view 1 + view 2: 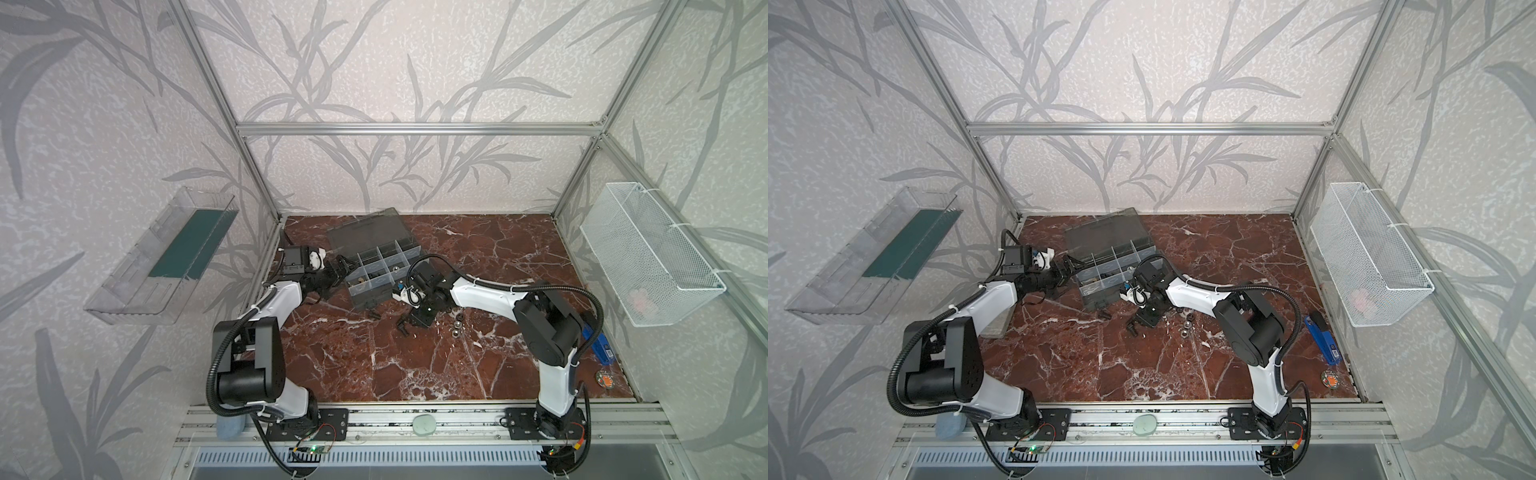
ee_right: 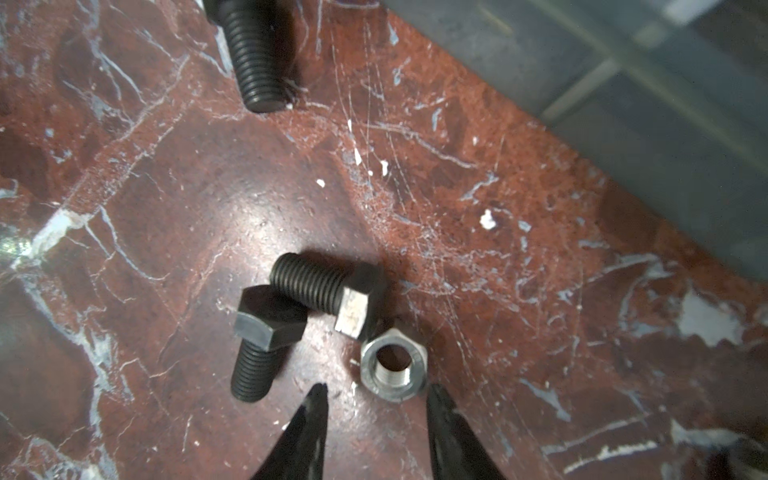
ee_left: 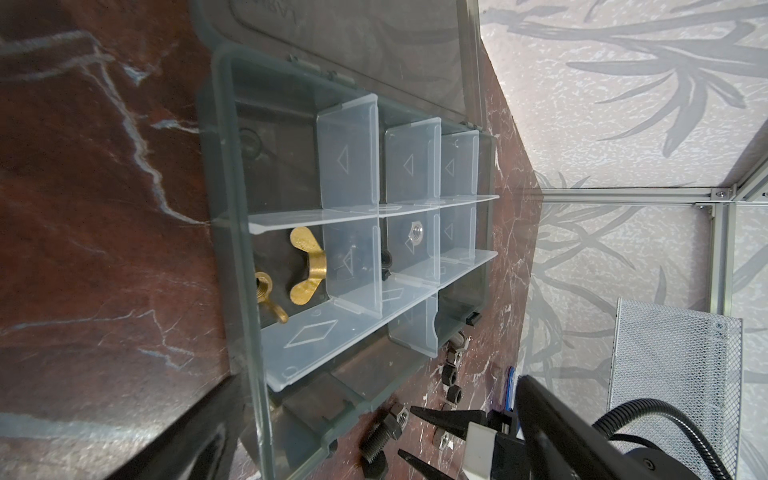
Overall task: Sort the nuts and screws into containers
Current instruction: 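Lower the right gripper and close it on the silver hex nut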
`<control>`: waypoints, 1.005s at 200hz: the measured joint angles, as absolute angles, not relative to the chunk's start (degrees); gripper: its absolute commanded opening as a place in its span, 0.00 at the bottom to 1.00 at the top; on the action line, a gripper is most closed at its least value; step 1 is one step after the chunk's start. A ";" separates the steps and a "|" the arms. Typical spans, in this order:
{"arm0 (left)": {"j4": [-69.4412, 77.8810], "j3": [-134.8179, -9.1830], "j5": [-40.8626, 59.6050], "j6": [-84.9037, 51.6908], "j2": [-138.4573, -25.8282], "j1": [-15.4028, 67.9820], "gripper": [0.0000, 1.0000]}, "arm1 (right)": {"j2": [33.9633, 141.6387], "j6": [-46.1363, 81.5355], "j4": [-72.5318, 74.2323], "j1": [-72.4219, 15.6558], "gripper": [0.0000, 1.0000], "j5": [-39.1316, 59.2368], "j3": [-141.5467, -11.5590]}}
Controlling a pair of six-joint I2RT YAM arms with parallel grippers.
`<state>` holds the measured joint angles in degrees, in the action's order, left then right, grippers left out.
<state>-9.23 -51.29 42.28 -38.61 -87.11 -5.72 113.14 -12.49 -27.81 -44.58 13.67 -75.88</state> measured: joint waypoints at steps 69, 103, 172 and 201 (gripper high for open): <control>-9.26 -51.29 42.28 -38.61 -87.11 -5.72 1.00 | 114.50 -12.49 -26.52 -44.58 0.41 12.97 -75.90; -9.26 -51.29 42.28 -38.61 -87.11 -5.72 0.99 | 114.83 -12.51 -25.91 -44.58 0.41 12.93 -76.05; -9.26 -51.29 42.24 -38.59 -87.11 -5.72 0.99 | 115.22 -12.14 -24.64 -44.58 0.25 12.60 -76.14; -9.26 -51.29 42.24 -38.59 -87.11 -5.72 0.99 | 115.26 -11.94 -24.49 -44.58 0.15 12.51 -76.23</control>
